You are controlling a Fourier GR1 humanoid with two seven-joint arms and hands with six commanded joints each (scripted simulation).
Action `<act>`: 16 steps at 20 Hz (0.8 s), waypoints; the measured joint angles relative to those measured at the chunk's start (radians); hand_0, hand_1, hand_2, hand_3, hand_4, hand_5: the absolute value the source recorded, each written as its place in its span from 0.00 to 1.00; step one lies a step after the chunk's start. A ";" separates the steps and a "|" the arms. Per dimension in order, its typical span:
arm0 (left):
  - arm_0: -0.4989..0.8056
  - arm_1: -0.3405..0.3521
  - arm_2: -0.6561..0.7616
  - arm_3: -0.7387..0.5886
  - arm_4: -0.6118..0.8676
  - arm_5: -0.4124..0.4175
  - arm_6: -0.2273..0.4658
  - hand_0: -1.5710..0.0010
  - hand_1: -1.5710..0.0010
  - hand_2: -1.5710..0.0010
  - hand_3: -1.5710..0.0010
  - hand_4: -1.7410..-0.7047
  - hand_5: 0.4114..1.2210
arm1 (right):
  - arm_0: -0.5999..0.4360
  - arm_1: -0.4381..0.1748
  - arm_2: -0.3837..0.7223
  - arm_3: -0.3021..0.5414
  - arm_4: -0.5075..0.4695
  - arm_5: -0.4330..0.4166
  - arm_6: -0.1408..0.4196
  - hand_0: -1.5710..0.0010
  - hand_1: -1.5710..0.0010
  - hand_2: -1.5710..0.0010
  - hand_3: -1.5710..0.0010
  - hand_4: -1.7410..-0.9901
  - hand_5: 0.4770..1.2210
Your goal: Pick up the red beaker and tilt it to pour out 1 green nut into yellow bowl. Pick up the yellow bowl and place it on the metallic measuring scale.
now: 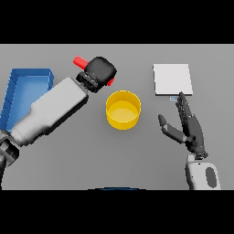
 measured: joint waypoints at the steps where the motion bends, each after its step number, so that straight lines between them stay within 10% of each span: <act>1: -0.008 0.001 -0.029 0.001 -0.009 -0.015 -0.018 0.00 0.00 0.00 0.19 0.03 1.00 | 0.001 -0.006 -0.003 -0.010 0.003 -0.004 0.005 1.00 1.00 1.00 1.00 0.59 0.17; 16: -0.205 -0.051 -0.381 0.087 -0.184 -0.061 -0.096 0.00 0.00 0.00 0.01 0.00 1.00 | -0.004 -0.014 -0.004 0.015 0.036 -0.021 -0.001 1.00 1.00 1.00 1.00 0.60 0.17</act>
